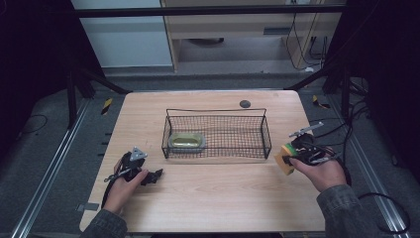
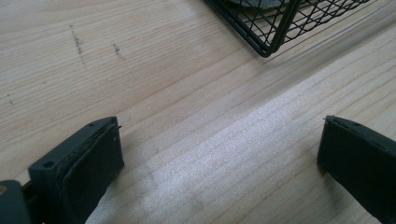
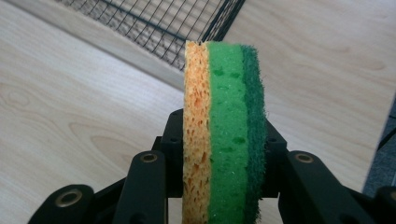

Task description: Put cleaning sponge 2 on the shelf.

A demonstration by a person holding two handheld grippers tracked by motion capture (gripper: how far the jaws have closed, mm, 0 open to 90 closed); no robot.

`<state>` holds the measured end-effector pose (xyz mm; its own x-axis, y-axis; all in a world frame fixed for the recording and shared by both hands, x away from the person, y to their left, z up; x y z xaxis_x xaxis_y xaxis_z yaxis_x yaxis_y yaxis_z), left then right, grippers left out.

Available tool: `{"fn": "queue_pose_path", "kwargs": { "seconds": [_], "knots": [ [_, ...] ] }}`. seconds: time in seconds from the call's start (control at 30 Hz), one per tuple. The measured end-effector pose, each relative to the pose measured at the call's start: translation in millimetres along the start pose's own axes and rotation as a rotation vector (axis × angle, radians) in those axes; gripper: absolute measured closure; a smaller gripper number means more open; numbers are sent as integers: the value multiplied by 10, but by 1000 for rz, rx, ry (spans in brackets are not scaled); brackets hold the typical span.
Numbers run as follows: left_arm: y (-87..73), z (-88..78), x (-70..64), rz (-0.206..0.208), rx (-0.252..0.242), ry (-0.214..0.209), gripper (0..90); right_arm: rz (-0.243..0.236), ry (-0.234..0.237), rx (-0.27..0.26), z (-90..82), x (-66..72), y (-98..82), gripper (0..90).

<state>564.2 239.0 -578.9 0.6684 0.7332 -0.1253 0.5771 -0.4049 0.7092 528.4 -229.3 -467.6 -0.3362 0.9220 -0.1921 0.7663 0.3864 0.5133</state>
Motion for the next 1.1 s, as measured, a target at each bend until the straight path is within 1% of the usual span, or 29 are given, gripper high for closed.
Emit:
{"fn": "queue_pose_path", "kwargs": {
  "seconds": [0.07,0.1,0.13,0.17,0.2,0.23,0.27,0.33,0.4,0.43,0.47,0.5,0.53,0.57,0.6,0.63,0.77,0.87,0.93,0.97,1.03,1.07,1.1],
  "knots": [
    [0,0,0,0,0,0,0,4,1,-4,-20,-20,23,643],
    [0,0,0,0,0,0,0,-2,-5,-10,-36,-48,48,643],
    [0,0,0,0,0,0,0,-6,-20,-20,-77,-114,110,643],
    [0,0,0,0,0,0,0,-6,-20,-20,-77,-114,110,643],
    [0,0,0,0,0,0,0,-7,-30,-32,-116,-172,169,643],
    [0,0,0,0,0,0,0,-7,-30,-32,-116,-172,169,643],
    [0,1,0,-2,0,2,0,0,-35,-38,-143,-202,208,643],
    [2,3,0,-6,0,5,0,-6,-46,-56,-198,-268,297,643],
    [3,3,0,-6,-1,5,0,-11,-67,-78,-274,-356,445,643],
    [3,3,0,-6,-1,5,0,-11,-67,-78,-274,-356,445,643],
    [3,3,0,-6,-1,6,0,-12,-76,-95,-317,-405,555,643],
    [2,3,0,-6,0,5,0,-13,-78,-101,-333,-420,609,643],
    [5,5,-1,-9,-4,6,0,-13,-78,-101,-333,-420,609,643],
    [6,6,-1,-9,-5,6,0,-29,-94,-110,-358,-438,720,643],
    [6,6,-2,-9,-5,6,0,-29,-94,-110,-358,-438,720,643],
    [6,5,-1,-8,-5,6,0,-33,-98,-113,-369,-438,776,643],
    [6,4,1,-6,-3,7,0,-61,-112,-142,-403,-409,1037,643],
    [6,4,1,-6,-3,6,0,-71,-113,-160,-408,-377,1191,643],
    [6,4,1,-6,-3,6,0,-79,-115,-181,-399,-342,1350,643],
    [5,3,1,-6,-2,6,0,-79,-115,-181,-399,-342,1350,643],
    [6,3,1,-6,-2,6,0,-84,-112,-195,-393,-309,1445,643],
    [7,3,3,-5,-2,6,0,-83,-105,-200,-383,-265,1518,643],
    [9,4,6,-6,-3,4,0,-83,-105,-200,-383,-265,1518,643]
  ]
}}
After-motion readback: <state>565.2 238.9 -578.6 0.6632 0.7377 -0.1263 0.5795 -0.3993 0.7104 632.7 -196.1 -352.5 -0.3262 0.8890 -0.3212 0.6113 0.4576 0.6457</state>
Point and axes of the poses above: each handheld gripper's, and its own axes: z roughly forward along the jaws, y roughly out of its top, x roughly to its left, the point moved 10 cm from there along z, roughly forward along the jaws, and after that the axes turned 12 degrees about -y, right-handed, at the moved point
